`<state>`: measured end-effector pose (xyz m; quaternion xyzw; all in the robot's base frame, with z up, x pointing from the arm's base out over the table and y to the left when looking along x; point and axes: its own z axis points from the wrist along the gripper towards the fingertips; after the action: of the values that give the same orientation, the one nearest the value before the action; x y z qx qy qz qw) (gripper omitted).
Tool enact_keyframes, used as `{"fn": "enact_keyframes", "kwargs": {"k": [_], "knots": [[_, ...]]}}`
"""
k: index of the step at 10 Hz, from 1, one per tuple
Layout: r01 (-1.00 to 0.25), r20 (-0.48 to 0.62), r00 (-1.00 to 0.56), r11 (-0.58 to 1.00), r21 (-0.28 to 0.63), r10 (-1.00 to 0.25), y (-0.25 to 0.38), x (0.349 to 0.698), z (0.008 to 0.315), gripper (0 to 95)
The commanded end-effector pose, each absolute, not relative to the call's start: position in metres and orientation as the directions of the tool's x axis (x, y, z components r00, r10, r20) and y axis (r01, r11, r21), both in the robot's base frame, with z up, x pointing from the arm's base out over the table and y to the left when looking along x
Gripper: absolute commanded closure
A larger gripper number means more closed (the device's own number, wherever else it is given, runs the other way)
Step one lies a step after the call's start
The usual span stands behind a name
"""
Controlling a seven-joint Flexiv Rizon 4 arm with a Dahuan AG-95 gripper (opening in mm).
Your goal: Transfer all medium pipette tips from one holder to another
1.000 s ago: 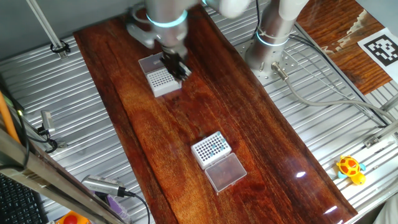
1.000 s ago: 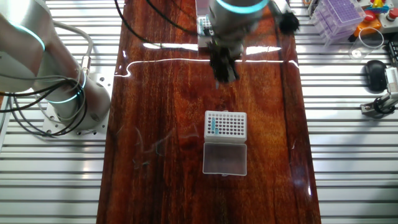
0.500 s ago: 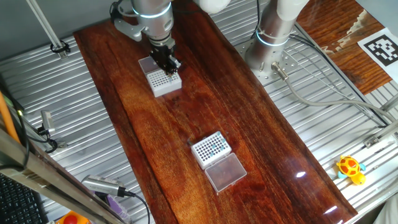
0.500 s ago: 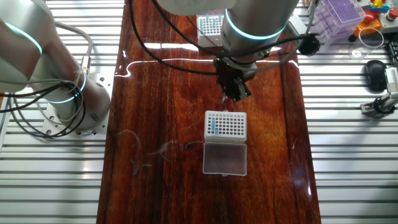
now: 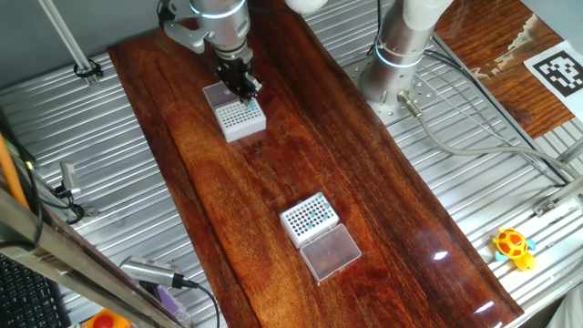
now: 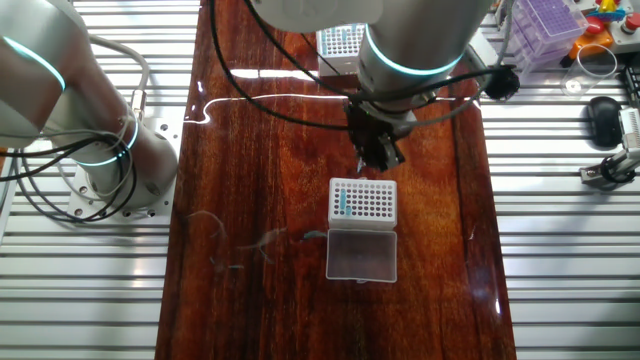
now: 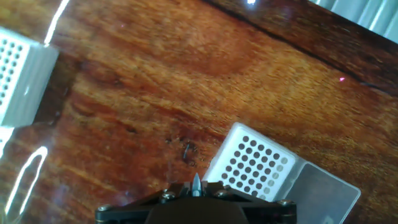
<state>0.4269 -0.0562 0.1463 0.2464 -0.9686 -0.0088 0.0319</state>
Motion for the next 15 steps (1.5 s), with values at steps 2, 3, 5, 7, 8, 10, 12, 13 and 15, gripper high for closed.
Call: {"fn": "enact_keyframes", "kwargs": {"k": [2,3,5,7,8,10,12,13,15], "knots": [[-0.524,0.055,-0.849,0.850,0.043,-0.526,-0.081,0.425,0.142,95.0],[-0.527,0.056,-0.847,0.849,0.043,-0.529,-0.083,0.424,0.141,95.0],[-0.530,0.055,-0.845,0.847,0.043,-0.532,-0.086,0.421,0.140,95.0],[-0.535,0.052,-0.842,0.844,0.042,-0.537,-0.089,0.418,0.136,95.0],[-0.536,0.049,-0.842,0.843,0.040,-0.538,-0.090,0.416,0.133,95.0],[-0.541,0.046,-0.839,0.840,0.037,-0.542,-0.092,0.414,0.130,95.0],[-0.546,0.044,-0.836,0.837,0.036,-0.547,-0.095,0.413,0.128,95.0],[-0.547,0.044,-0.835,0.836,0.035,-0.548,-0.095,0.412,0.127,95.0],[-0.547,0.042,-0.835,0.836,0.034,-0.548,-0.096,0.413,0.124,95.0]]}}
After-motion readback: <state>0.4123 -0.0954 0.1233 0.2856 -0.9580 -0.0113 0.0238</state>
